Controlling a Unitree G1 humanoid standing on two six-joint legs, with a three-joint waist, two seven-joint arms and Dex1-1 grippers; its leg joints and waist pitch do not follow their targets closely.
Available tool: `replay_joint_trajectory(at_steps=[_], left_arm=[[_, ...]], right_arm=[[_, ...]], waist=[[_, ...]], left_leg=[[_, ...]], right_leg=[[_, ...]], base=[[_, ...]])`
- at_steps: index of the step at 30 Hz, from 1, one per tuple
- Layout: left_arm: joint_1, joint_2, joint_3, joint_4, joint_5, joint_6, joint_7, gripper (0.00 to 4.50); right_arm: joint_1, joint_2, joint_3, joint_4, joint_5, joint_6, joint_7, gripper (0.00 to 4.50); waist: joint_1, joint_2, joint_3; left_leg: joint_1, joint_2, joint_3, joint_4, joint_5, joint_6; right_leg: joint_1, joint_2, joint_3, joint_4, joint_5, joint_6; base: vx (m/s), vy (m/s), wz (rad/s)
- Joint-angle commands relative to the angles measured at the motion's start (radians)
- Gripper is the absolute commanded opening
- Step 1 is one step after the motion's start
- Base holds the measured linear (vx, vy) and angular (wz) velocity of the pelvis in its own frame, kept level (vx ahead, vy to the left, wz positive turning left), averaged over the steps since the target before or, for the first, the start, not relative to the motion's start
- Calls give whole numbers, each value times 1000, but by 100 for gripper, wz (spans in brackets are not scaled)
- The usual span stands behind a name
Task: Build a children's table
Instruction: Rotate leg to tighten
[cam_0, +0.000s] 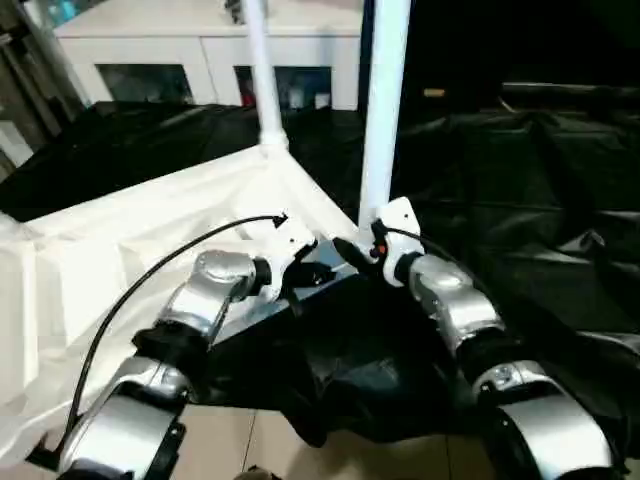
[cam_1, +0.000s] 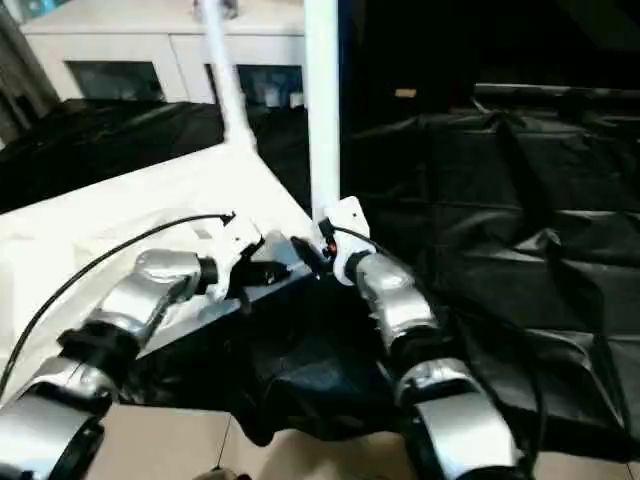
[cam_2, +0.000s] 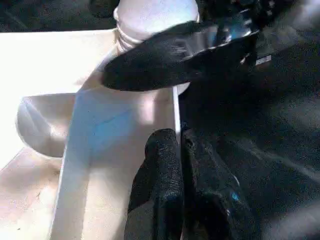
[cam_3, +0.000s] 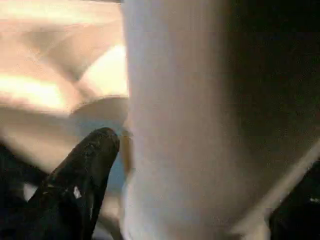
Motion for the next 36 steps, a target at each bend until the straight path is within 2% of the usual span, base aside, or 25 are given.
replay_joint_trajectory(at_steps=[1,2,4,7,8,10,12,14,15,18,19,23,25,27,29,30,33,35,36], left_arm=[[1,2,-44,-59,-25,-43,-127,0],[0,10,-44,-52,-23,-50,-139,0],[-2,30,-43,-46,-21,-61,-172,0],[-4,51,-41,-46,-25,-63,-204,0],[-5,58,-41,-48,-28,-62,-214,0],[-5,74,-41,-54,-37,-62,-245,0],[-5,83,-41,-54,-40,-63,-260,0],[-7,91,-44,-49,-39,-63,-281,0],[-7,93,-44,-47,-38,-65,-285,0],[-14,89,-41,-36,-35,-70,-287,0],[-14,88,-41,-34,-35,-72,-287,0],[-16,71,-34,-20,-30,-73,-248,0],[-19,53,-20,-5,-27,-72,-201,0],[-30,30,-1,22,-25,-67,-146,0],[-41,9,11,45,-19,-57,-91,0],[-50,-7,18,61,-14,-48,-54,0],[-78,-48,24,103,7,-35,46,0],[-96,-72,32,127,15,-24,108,0],[-114,-96,37,150,19,-12,159,0]], right_arm=[[20,-22,41,-48,-12,-24,136,397],[29,-35,42,-65,-1,-18,184,397],[54,-62,52,-110,25,-7,285,397],[75,-85,59,-149,60,8,369,397],[81,-91,60,-159,74,12,394,397],[93,-101,64,-179,99,29,446,362],[102,-108,70,-194,104,44,478,362],[109,-110,69,-206,100,53,492,333],[112,-110,69,-210,100,56,492,333],[119,-109,68,-225,106,68,496,318],[121,-108,68,-229,107,71,496,292],[133,-104,74,-238,107,76,492,275],[141,-95,73,-241,94,83,457,270],[127,-65,52,-205,74,101,350,268],[116,-33,38,-168,52,107,244,267],[108,-6,28,-144,37,119,160,267],[80,59,11,-77,6,134,-34,267],[60,89,1,-40,-3,155,-127,267],[40,118,-12,-3,-5,180,-215,267]], waist=[[2,2,-74],[5,4,-73],[9,2,-70],[11,1,-70],[11,0,-70],[14,0,-71],[16,3,-72],[18,6,-73],[17,8,-73],[18,8,-73],[19,9,-73],[20,11,-74],[20,11,-72],[17,10,-71],[15,14,-70],[7,13,-66],[-9,15,-62],[-11,14,-63],[-11,14,-63]], left_leg=[[7,14,1,-52,-212,67],[10,16,3,-52,-226,70],[10,18,1,-57,-259,63],[13,19,0,-58,-276,56],[12,19,0,-58,-275,56],[12,19,0,-57,-263,58],[11,18,0,-56,-249,60],[11,19,-1,-56,-245,59],[11,19,-1,-56,-249,56],[13,18,-1,-56,-254,50],[13,19,-1,-56,-252,49],[12,18,-1,-55,-252,47],[12,17,-1,-56,-258,45],[10,15,-2,-58,-260,38],[12,15,-2,-58,-269,31],[14,12,-3,-62,-296,10],[19,8,-5,-65,-328,-8],[18,7,-6,-65,-333,-9],[20,7,-5,-64,-327,-3]], right_leg=[[65,-47,30,-53,-51,-267],[60,-48,32,-54,-70,-269],[61,-49,32,-58,-127,-263],[59,-49,34,-60,-154,-257],[60,-48,33,-59,-152,-258],[59,-48,34,-58,-140,-262],[59,-49,34,-56,-123,-267],[59,-49,33,-55,-112,-269],[59,-49,33,-55,-115,-270],[58,-48,33,-56,-113,-271],[58,-49,33,-55,-111,-272],[59,-49,33,-55,-104,-272],[58,-50,33,-59,-124,-265],[59,-50,32,-61,-154,-254],[58,-50,33,-63,-180,-246],[55,-51,33,-69,-241,-231],[50,-51,34,-79,-323,-202],[53,-52,33,-80,-341,-195],[50,-51,34,-83,-345,-187]], base=[[0,0,0],[0,0,0],[0,0,0],[0,0,0],[0,0,0],[0,0,0],[0,0,0],[0,0,0],[0,0,0],[0,0,0],[0,0,0],[0,0,0],[0,0,0],[0,0,0],[0,0,0],[0,0,0],[0,0,0],[0,0,0],[0,0,0]])
